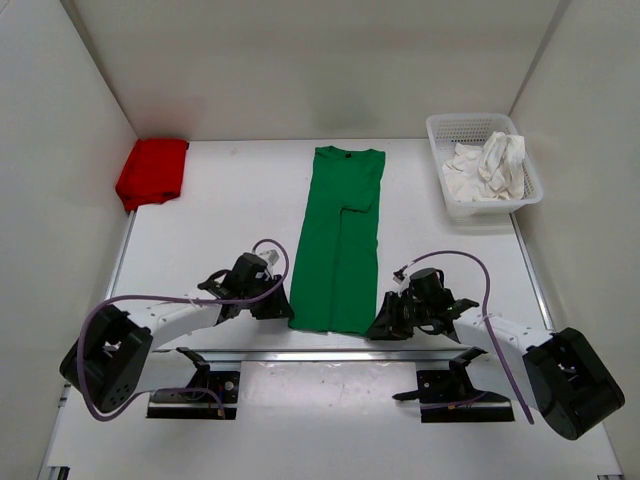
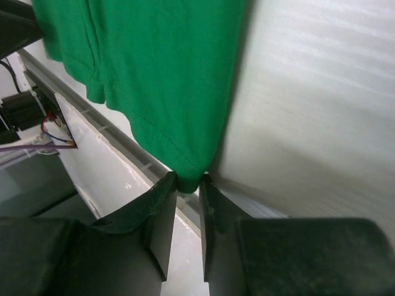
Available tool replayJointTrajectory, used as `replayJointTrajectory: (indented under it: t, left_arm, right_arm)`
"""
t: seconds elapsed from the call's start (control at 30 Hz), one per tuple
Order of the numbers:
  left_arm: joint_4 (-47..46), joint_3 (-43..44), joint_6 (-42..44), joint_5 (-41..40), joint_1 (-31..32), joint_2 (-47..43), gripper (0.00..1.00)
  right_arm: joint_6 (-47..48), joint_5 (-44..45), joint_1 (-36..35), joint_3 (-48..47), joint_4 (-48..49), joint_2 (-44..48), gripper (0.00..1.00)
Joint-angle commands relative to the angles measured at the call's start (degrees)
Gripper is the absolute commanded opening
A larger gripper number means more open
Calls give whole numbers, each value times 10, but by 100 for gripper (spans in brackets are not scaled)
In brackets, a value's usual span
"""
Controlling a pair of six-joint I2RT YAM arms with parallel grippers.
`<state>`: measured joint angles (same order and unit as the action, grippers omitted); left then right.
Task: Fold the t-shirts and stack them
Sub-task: Grab the bottom of the folded rectangular tshirt with both arms
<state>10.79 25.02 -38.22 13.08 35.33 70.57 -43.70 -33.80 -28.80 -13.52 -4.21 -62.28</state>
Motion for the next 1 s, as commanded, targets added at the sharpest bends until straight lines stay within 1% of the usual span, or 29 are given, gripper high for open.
replayJointTrajectory:
  t: [0.0,0.1,0.13,0.17,0.2,0.23,0.3,0.33,0.37,0.4,0.43,0.47,0.5,0.53,0.57,0.6,0.63,0.67,0.73,0.8,0.87,0.9,0.97]
  left_arm:
    - [-2,-8,0,12,6,16,45]
    - [4,7,3,14,19,28,44]
    - [0,11,4,12,23,33,39]
    - [-1,10,3,15,25,32,36]
    - [5,12,4,15,22,34,36]
    - [6,10,3,13,25,34,40]
    - [11,10,6,15,21,30,42]
    - [9,9,3,14,24,27,39]
    - [4,7,3,18,24,26,36]
    - [5,7,4,16,28,26,30]
    - [6,7,1,16,31,31,25]
    - [5,11,2,19,30,32,21]
    - [11,14,3,22,35,40,21]
    - [19,14,4,15,38,41,26]
    - [32,11,9,10,38,41,33]
    - [39,13,12,5,34,35,37]
    - [42,7,11,3,30,27,42]
    - [46,5,12,-5,17,14,45]
    - [49,-3,10,-14,12,-2,49]
    - [51,-1,10,-15,14,-1,48]
    - [47,2,8,-8,29,12,43]
    - [48,2,11,-7,37,18,42]
    - [47,-1,3,-7,41,31,39]
  right_arm:
    - [5,30,3,22,-29,0,19]
    - [13,33,13,17,-35,5,16]
    - [14,37,14,15,-37,7,12]
    - [14,37,15,14,-36,14,11]
    - [13,37,16,16,-38,14,11]
    - [13,37,17,19,-38,20,10]
    - [14,38,18,19,-40,25,13]
    - [15,36,18,24,-38,29,19]
    - [14,37,17,26,-39,30,23]
    - [17,37,24,23,-39,28,27]
    - [17,37,23,24,-40,32,30]
    - [17,37,28,25,-41,32,30]
    - [15,37,29,22,-36,33,30]
    - [20,34,29,20,-39,35,30]
    - [15,34,29,18,-34,35,30]
    - [17,36,28,17,-29,33,29]
    - [20,35,30,17,-32,32,28]
    - [14,34,30,17,-27,30,28]
    - [17,36,31,17,-26,28,27]
    - [20,34,29,20,-26,27,26]
    - [20,31,37,22,-26,30,23]
    - [20,31,37,22,-27,31,23]
    - [21,34,40,21,-26,33,21]
